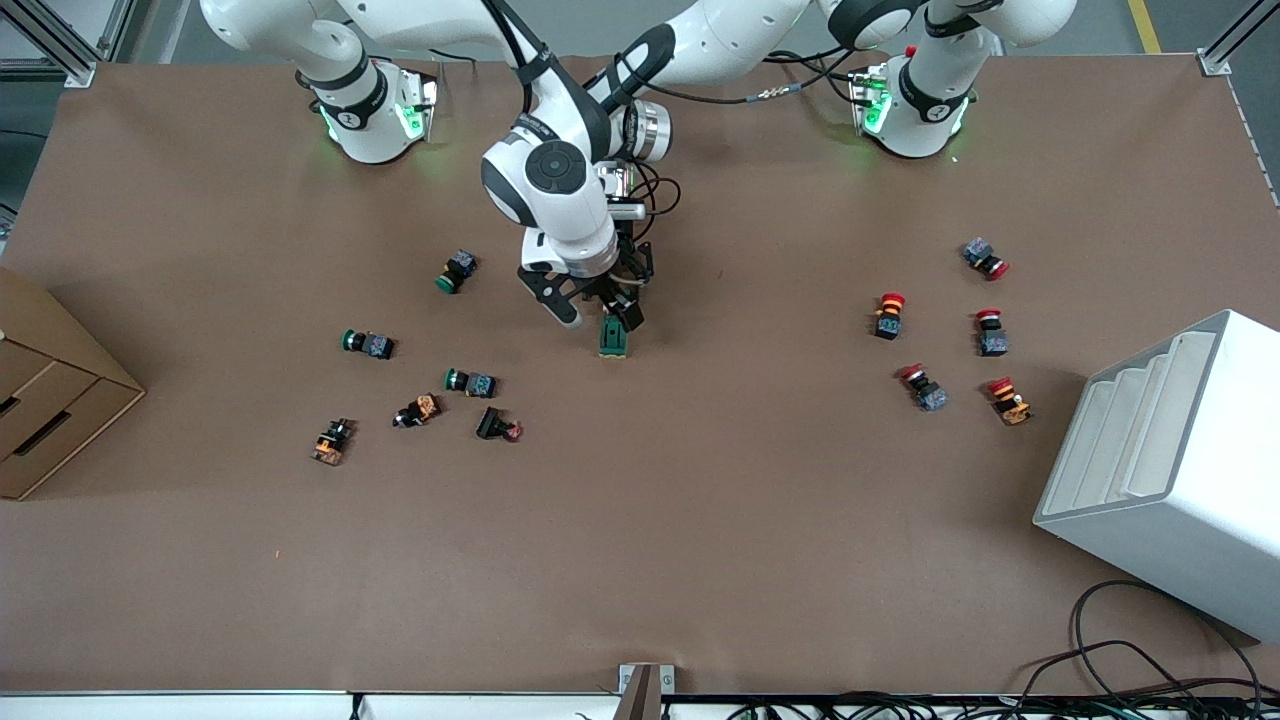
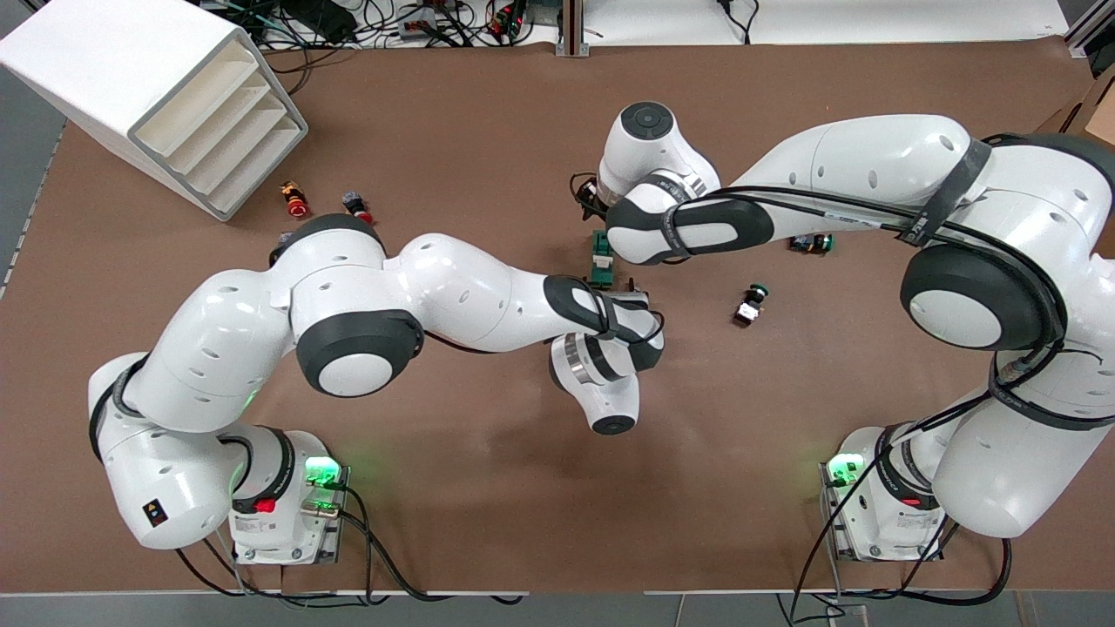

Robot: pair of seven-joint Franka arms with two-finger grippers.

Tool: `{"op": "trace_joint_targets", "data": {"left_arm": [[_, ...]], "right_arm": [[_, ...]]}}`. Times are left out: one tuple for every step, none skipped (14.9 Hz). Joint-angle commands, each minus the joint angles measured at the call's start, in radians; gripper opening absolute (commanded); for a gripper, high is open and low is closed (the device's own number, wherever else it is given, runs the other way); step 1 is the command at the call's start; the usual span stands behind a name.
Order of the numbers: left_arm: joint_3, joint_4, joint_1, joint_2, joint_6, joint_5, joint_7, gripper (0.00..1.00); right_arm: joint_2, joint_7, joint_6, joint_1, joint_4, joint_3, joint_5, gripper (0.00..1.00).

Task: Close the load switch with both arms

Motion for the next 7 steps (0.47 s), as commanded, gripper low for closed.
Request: {"op": "trace_joint_targets", "data": {"left_arm": [[-0.005,0.022,-0.026,0.032,0.016,-0.03,-0.007,1.0],[-0.005,0.022,-0.034,0.032,0.016,-0.043,-0.009,1.0],[-0.005,0.026,-0.04,0.032,0.016,-0.055,-0.009,1.0],[-0.005,0.026,-0.045,0.032,0.015,-0.063,-0.011,1.0],[-0.005,0.024,-0.046,0.031,0.015,-0.066,-0.012,1.0],[-0.005,0.024,-0.053,0.031,0.01,-0.067,-0.012,1.0],[-0.005,0.024,-0.054,0.031,0.004,-0.072,-0.012,1.0]], "right_arm": [[0.036,0.033,0.063,0.031,-0.014,-0.012,0.007,1.0],[0.051,0.036,0.082,0.037,-0.014,-0.012,0.007,1.0],[0.068,0.038,0.1,0.043,-0.014,-0.014,0.005,1.0],[0.077,0.038,0.108,0.047,-0.014,-0.014,0.005,1.0],[0.08,0.038,0.108,0.047,-0.014,-0.014,0.002,1.0],[0.087,0.038,0.108,0.048,-0.014,-0.014,-0.001,1.0],[0.09,0.038,0.108,0.056,-0.014,-0.014,-0.002,1.0]]}}
